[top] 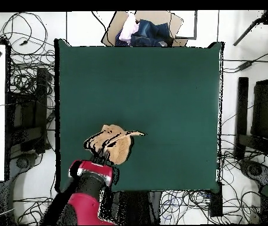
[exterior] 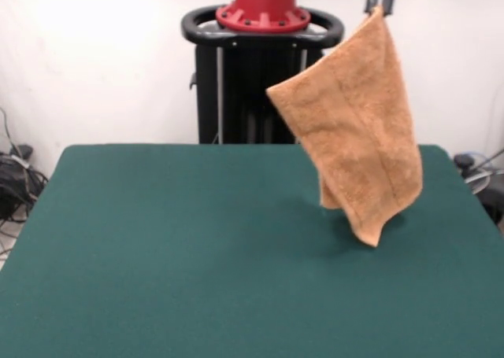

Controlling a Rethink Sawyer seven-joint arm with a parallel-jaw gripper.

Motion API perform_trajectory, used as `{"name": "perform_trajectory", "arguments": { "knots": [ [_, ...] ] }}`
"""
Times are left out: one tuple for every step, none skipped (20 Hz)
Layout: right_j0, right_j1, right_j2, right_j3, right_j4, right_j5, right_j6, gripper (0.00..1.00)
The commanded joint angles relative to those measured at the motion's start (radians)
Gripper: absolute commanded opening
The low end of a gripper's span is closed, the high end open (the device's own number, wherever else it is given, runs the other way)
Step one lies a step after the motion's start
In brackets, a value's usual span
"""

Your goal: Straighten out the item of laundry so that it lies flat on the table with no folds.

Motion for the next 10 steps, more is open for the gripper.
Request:
{"name": "perform_trajectory", "arguments": {
  "knots": [
    [-0.215, -0.054, 0.138, 0.181, -0.186, -0.194, 0.363, 0.0],
    [-0.249, -0.037, 0.168, 0.178, -0.216, -0.219, 0.381, 0.0],
    [-0.283, -0.013, 0.195, 0.172, -0.243, -0.249, 0.397, 0.0],
    [-0.312, 0.015, 0.22, 0.165, -0.269, -0.282, 0.411, 0.0],
    [-0.336, 0.049, 0.238, 0.157, -0.29, -0.322, 0.421, 0.0],
    [-0.357, 0.082, 0.253, 0.147, -0.308, -0.358, 0.427, 0.0],
    [-0.375, 0.113, 0.266, 0.136, -0.325, -0.39, 0.43, 0.0],
    [-0.394, 0.144, 0.279, 0.125, -0.342, -0.422, 0.432, 0.0],
    [-0.412, 0.169, 0.291, 0.114, -0.36, -0.446, 0.433, 0.0],
    [-0.428, 0.191, 0.3, 0.104, -0.377, -0.466, 0.433, 0.0]
  ]
}}
